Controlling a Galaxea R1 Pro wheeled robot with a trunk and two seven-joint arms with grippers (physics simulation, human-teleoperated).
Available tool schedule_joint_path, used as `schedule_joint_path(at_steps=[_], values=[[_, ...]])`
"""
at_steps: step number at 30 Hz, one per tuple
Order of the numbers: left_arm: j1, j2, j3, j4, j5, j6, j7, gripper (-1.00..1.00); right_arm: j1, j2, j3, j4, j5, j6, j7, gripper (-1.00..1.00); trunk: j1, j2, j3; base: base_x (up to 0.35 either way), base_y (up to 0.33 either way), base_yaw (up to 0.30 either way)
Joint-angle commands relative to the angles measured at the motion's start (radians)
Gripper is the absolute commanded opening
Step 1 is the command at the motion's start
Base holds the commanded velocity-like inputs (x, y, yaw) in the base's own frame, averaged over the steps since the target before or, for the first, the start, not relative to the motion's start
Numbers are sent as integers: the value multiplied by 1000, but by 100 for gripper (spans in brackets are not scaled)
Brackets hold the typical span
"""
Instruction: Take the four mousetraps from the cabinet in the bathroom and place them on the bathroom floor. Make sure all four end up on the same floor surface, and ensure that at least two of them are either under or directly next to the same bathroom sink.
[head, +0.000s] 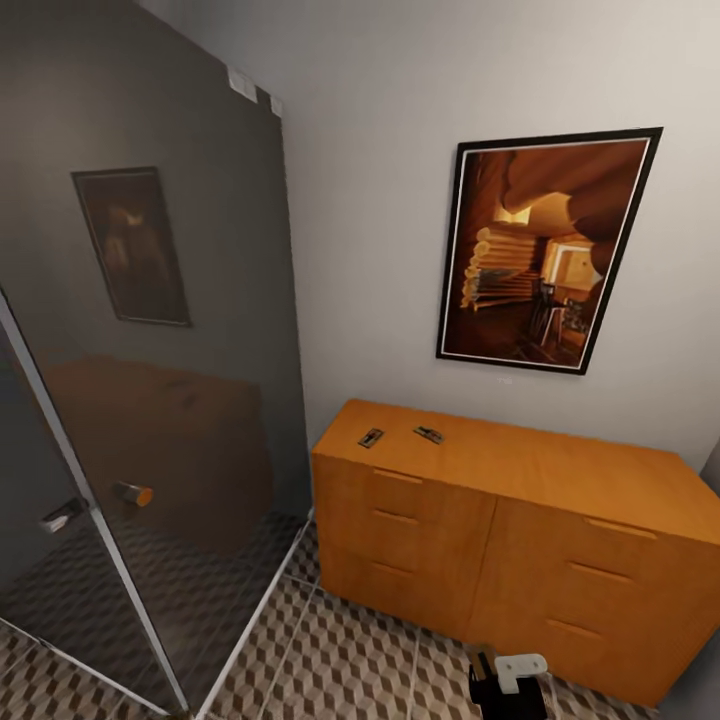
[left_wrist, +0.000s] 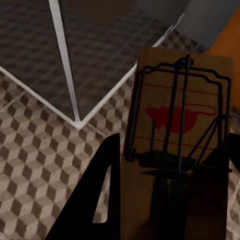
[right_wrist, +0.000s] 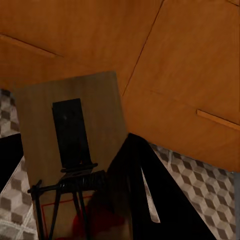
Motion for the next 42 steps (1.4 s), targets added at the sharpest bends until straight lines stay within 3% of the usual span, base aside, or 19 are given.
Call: schedule_joint_path(at_steps=[1,31,42], values=[[-1,-1,-6,3,8,-3,-4,-100,-1,0,3,4,6,-4,-6,-100,0,-1,0,0,0,300],[-1,0,-7,2,6,13,-5,-100,-1,7,2,5,6,-3,-5,-100,0,-1,0,-1,1,300],[-1,3,-7,3,5,13,-2,-100,-1,8,2,5,6,-3,-5,-100,0,-1,0,-148,180,300]])
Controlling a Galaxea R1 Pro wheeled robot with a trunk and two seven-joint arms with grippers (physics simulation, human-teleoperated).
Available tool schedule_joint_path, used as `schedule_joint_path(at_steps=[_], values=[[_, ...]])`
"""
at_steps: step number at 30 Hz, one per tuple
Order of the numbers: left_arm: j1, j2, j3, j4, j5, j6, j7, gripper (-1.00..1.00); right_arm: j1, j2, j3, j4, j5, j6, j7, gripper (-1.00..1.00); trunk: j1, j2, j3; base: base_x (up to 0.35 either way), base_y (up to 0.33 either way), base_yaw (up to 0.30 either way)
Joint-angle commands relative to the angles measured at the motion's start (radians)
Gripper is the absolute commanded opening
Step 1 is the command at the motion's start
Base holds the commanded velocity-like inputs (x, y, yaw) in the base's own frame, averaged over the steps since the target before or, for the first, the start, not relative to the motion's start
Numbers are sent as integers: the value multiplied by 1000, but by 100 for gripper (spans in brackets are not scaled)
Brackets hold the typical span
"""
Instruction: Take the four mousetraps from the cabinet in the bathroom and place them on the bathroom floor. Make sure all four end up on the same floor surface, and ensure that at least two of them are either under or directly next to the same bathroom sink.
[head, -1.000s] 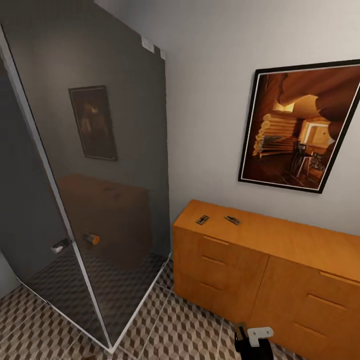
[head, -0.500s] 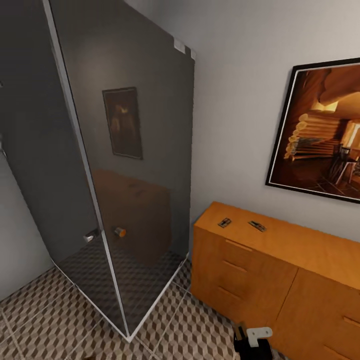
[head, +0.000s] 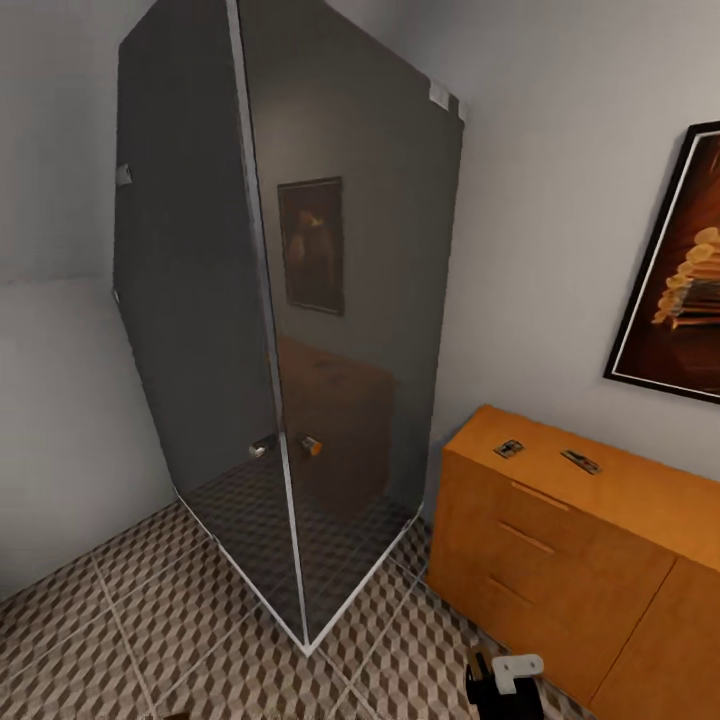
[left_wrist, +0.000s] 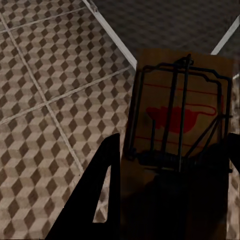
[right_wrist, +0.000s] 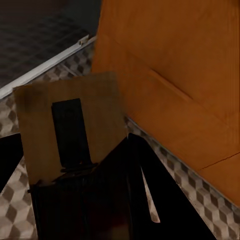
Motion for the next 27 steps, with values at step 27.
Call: schedule_joint_path(at_steps=[27], values=[[-1,-3,-5,3,10,-2,-5,-100,-2,0,3,4,5,-5,-6,-100,0,-1,0,-26,89,300]])
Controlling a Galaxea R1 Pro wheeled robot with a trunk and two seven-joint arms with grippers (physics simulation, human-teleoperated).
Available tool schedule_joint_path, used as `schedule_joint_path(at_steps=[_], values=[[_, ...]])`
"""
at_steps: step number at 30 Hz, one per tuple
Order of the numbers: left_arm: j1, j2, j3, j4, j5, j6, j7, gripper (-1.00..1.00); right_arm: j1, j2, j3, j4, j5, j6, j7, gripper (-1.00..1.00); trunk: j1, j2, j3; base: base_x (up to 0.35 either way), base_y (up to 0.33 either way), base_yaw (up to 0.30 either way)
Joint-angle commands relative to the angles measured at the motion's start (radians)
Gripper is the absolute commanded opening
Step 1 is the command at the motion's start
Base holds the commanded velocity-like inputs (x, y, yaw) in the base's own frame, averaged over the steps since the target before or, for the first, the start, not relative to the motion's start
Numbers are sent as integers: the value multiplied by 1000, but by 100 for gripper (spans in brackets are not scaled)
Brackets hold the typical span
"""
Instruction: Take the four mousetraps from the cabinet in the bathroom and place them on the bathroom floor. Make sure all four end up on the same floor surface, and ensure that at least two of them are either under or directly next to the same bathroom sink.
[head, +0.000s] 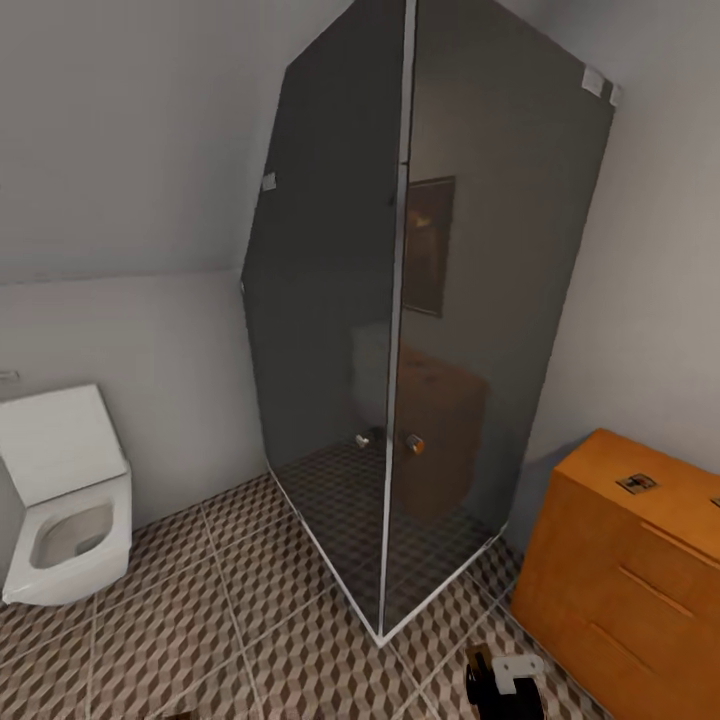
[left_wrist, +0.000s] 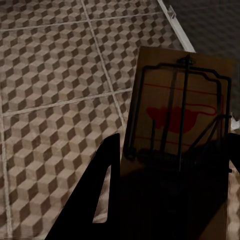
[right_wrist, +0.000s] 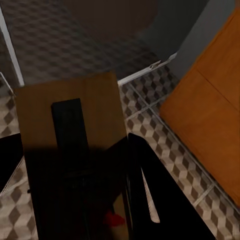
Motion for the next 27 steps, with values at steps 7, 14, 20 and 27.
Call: schedule_joint_path(at_steps=[7,14,20,27], values=[[0,-2,-7,4,6,-2,-2,-100,-1,0,3,4,5,-4,-6,-100,0,-1,0,0,0,300],[-1,-2,-7,4,6,0,-2,-100,-1,0,3,4,5,-4,-6,-100,0,-1,0,0,0,300],[0,-1,-5,4,7,2,-2,-100,-1,0,3,4,5,-4,-6,-100,0,-1,0,0,0,300],[-1,2,-4,4,8,1,-3,-100,-1,0,3,4,5,-4,-7,-100,0,-1,0,0,0,300]])
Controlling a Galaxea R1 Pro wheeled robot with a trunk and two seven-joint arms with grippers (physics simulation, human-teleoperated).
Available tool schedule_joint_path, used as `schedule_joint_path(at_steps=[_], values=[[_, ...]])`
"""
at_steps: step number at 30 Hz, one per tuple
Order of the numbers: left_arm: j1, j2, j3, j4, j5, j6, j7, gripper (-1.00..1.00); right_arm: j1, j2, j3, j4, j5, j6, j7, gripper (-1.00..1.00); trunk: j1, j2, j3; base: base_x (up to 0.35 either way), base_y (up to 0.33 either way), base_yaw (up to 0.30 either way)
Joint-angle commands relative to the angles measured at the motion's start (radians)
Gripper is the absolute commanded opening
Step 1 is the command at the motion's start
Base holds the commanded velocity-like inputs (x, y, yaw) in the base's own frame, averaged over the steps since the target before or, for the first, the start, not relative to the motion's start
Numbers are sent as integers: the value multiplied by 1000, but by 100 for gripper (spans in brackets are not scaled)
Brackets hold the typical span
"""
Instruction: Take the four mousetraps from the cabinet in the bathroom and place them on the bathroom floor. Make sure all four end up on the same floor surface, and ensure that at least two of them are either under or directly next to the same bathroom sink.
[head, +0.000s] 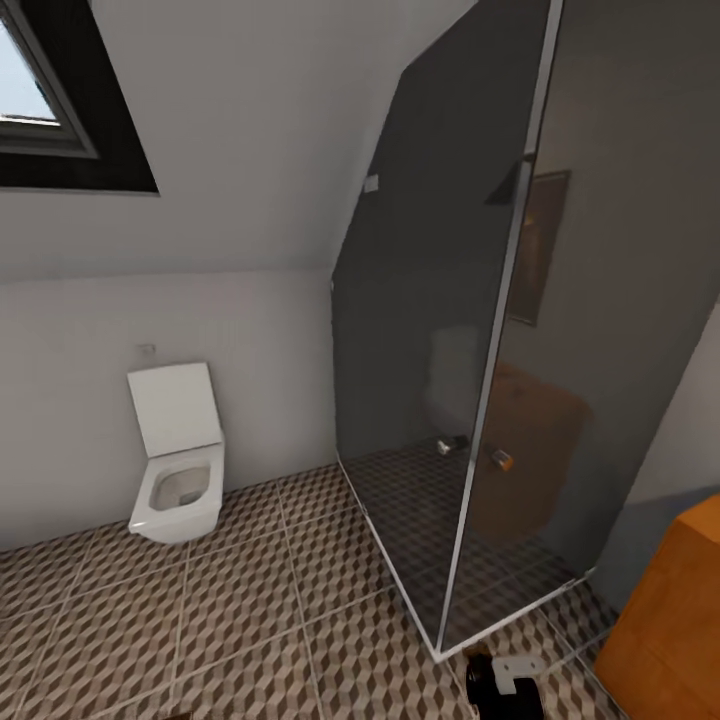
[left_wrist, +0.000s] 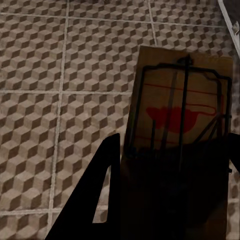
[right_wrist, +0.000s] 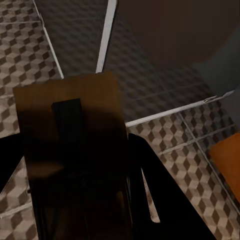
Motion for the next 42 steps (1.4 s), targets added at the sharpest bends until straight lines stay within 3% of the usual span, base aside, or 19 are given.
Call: schedule_joint_path(at_steps=[1,42], values=[[-1,0,-6,4,7,-3,-4,-100,-1,0,3,4,6,-4,-6,-100,0,-1,0,0,0,300],[-1,-7,-9,4,6,-3,-1,-100,-1,0,3,4,6,-4,-6,-100,0,-1,0,0,0,300]])
